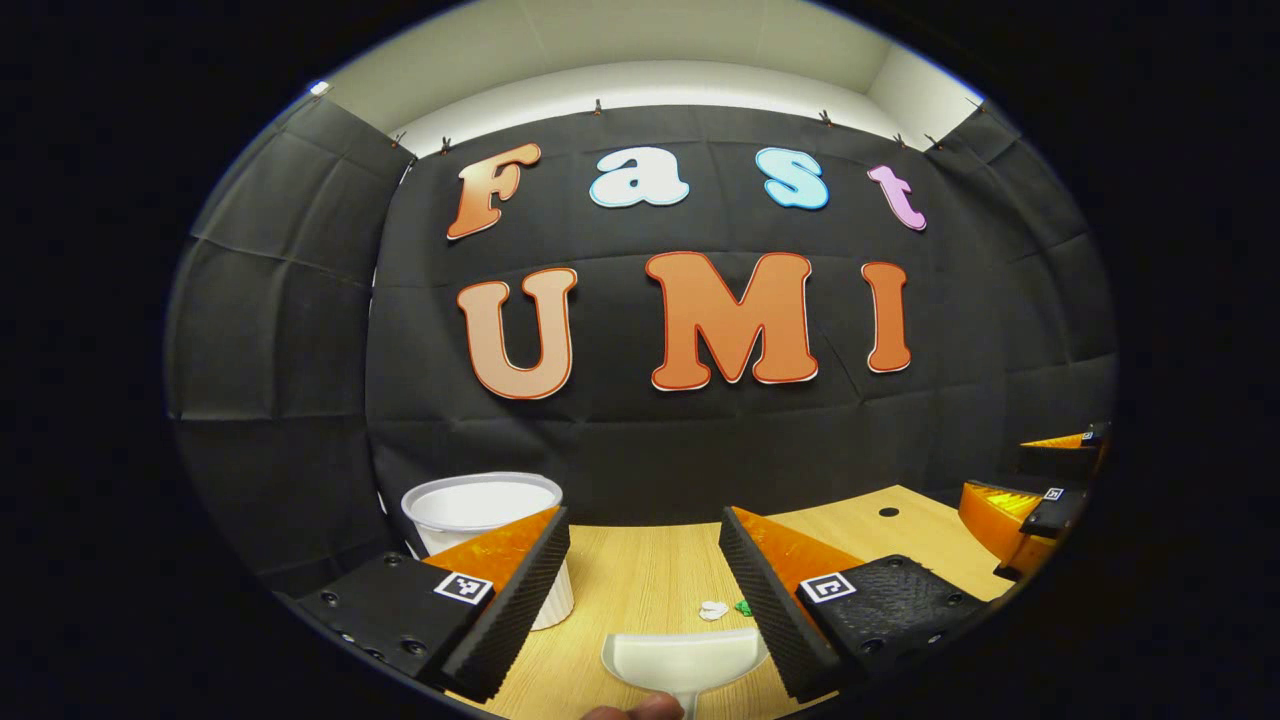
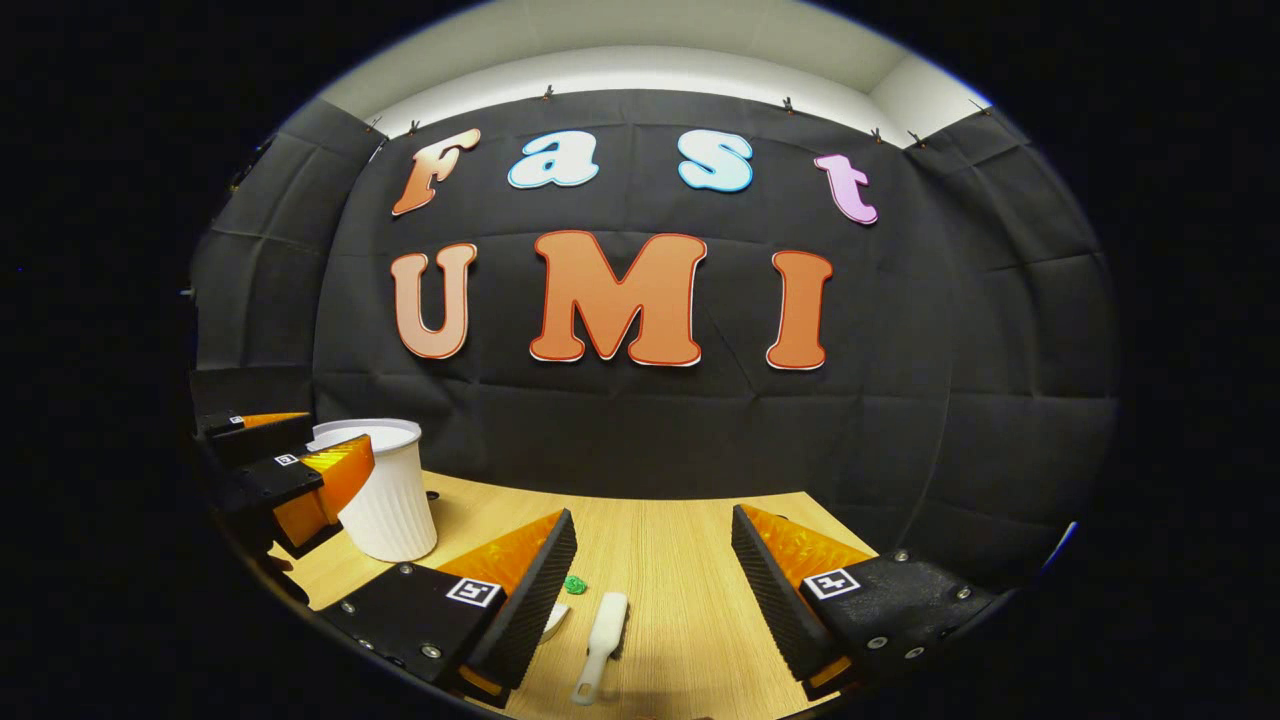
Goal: Pick up the small broom and dustpan from the desktop, sweep the trash into the dustpan with the broom, and then empty the trash into the garbage bin.
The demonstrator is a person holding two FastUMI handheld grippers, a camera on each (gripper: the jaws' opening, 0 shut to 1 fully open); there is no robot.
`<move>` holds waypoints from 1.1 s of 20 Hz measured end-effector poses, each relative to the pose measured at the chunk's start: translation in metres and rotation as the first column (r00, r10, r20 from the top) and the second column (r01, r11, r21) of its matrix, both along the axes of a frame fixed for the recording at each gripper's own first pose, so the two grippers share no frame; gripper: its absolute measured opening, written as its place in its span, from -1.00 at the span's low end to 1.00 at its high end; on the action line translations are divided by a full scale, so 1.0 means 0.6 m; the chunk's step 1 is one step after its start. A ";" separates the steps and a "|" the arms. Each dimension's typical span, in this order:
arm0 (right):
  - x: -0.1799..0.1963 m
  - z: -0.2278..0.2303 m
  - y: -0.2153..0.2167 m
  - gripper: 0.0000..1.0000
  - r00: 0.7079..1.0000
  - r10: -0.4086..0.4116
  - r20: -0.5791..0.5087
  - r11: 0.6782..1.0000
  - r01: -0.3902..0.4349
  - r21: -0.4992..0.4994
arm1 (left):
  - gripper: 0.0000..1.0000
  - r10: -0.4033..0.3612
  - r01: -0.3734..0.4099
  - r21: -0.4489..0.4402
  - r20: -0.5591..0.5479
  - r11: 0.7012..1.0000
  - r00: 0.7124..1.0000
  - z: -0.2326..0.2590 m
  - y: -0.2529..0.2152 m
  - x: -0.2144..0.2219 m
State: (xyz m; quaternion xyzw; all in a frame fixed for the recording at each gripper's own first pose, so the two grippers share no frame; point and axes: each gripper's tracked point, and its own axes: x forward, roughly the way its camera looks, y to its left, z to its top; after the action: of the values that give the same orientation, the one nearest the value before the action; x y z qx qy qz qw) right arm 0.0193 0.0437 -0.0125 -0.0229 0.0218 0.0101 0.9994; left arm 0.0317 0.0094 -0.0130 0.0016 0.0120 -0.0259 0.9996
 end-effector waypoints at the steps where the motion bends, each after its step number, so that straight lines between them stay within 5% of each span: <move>1: -0.001 -0.001 0.003 0.88 1.000 0.001 -0.002 1.000 -0.001 -0.002 | 0.91 -0.001 0.001 -0.003 0.000 1.000 1.000 0.002 0.000 0.000; 22: -0.009 -0.022 0.006 0.88 0.997 0.052 -0.050 0.999 -0.052 0.005 | 0.91 0.011 -0.011 0.003 -0.020 1.000 1.000 0.001 -0.014 -0.014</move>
State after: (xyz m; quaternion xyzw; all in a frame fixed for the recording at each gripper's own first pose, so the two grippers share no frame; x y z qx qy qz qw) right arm 0.0138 0.0473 -0.0258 -0.0214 0.0465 0.0368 0.9980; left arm 0.0232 0.0008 -0.0123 0.0026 0.0221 -0.0204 0.9995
